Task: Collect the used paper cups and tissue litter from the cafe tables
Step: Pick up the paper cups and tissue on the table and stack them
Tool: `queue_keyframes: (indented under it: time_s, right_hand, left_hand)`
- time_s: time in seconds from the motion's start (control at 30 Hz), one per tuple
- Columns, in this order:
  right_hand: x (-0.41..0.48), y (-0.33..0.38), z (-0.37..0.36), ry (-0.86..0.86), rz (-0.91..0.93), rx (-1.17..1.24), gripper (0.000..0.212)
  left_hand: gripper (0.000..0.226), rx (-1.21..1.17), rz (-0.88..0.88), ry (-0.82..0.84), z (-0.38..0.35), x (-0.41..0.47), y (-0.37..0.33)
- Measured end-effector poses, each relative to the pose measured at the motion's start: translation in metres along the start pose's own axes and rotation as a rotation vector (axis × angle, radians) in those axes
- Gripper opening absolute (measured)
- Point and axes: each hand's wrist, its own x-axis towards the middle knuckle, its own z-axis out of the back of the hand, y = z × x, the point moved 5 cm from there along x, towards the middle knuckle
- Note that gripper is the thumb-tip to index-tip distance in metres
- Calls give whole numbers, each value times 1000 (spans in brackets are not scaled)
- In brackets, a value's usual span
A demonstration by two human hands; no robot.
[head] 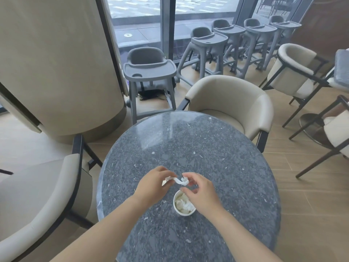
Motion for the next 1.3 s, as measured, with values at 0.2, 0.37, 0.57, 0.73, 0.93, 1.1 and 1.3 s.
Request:
queue_keyframes:
  time_s: [0.2,0.37,0.57,0.73,0.93,1.1,1.3]
  right_hand:
    - [-5,-7,7,-86,1,-63,18]
    - [-16,-25,13,-91,-2,-199,17]
    - [-14,-23,6,-17,-30,-231,39]
    - [-15,-15,2,-1,-66,-126,28]
    - [-18,-11,8,-22,-9,-81,10]
    - [-20,-15,8,-16,14,-152,8]
    - [-22,-26,-1,95,-16,-189,10]
  left_hand:
    - [33,-74,-68,104,-13,5,-22]
    - [40,53,-89,283,-40,-6,-19]
    - [29,51,-4,248,-41,-7,-10]
    - [18,112,63,223,-34,-9,-1]
    - [17,124,78,208,-36,-12,-4]
    - [30,65,70,242,-46,-13,-14]
    - [31,91,38,232,-47,-13,-21]
